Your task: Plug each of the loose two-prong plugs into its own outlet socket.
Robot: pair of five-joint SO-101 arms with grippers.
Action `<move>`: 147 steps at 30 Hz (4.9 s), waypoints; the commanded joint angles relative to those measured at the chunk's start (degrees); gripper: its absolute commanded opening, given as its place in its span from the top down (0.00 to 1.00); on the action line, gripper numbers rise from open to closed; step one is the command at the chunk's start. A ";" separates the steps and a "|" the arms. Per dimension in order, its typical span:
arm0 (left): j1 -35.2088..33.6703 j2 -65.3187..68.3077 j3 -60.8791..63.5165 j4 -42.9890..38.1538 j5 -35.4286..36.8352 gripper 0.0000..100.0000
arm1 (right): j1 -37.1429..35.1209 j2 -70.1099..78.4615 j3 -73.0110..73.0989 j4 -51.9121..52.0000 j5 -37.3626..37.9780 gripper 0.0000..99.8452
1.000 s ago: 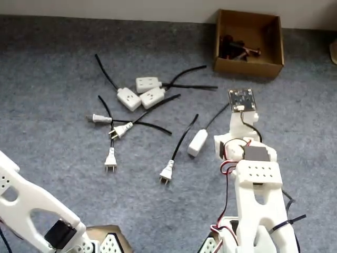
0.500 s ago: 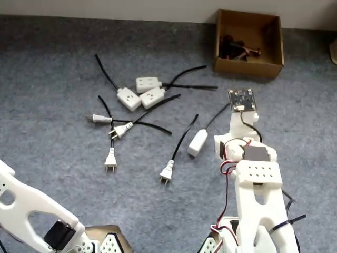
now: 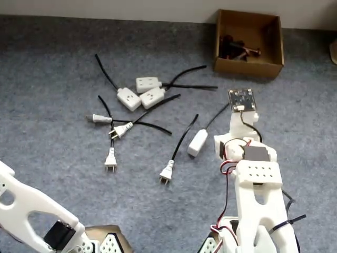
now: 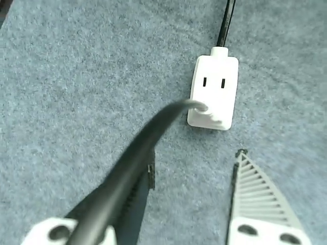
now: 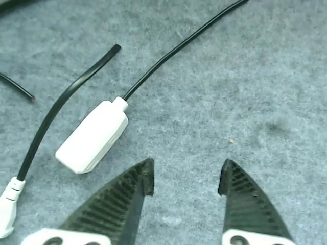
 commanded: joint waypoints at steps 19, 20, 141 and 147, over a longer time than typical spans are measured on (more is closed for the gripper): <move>-4.26 -1.54 1.63 4.04 -5.63 0.77 | -0.22 -0.92 -0.48 -1.36 0.62 0.80; -4.35 -1.63 1.89 4.04 -5.63 0.77 | -0.22 -0.92 -0.48 -1.36 0.62 0.80; 90.59 -76.18 83.65 1.58 9.49 0.84 | 13.23 -0.92 -0.84 -1.19 -2.55 0.80; 94.37 -76.53 88.84 -3.25 9.23 0.80 | 14.81 -0.92 -0.57 -1.19 -2.37 0.80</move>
